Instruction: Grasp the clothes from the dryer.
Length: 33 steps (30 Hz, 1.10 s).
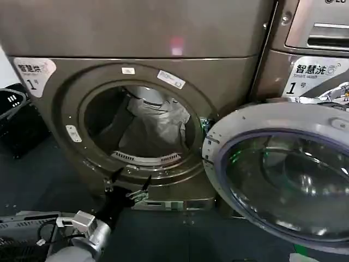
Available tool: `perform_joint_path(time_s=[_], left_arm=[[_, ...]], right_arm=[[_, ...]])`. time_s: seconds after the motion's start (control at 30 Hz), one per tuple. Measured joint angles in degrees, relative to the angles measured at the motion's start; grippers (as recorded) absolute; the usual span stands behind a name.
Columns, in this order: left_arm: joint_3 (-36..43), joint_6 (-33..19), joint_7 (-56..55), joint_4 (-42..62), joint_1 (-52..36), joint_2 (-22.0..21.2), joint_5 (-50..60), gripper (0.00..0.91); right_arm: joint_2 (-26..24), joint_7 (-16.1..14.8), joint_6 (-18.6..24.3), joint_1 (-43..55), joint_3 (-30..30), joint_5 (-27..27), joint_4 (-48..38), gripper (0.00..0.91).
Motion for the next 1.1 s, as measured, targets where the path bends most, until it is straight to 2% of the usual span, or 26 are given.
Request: perform_joint_path(time_s=[0.87, 1.1], left_arm=[[2.5, -0.6, 0.1, 0.2, 0.0, 0.0, 2.9, 0.907], [3.2, -2.8, 0.9, 0.8, -1.3, 1.1, 10.6, 0.907]], right_arm=[[-0.2, 0.9, -0.5, 0.5, -0.2, -1.6, -0.3, 0.907], [0.2, 2.5, -2.0, 0.3, 0.4, -3.4, 0.6, 0.907]])
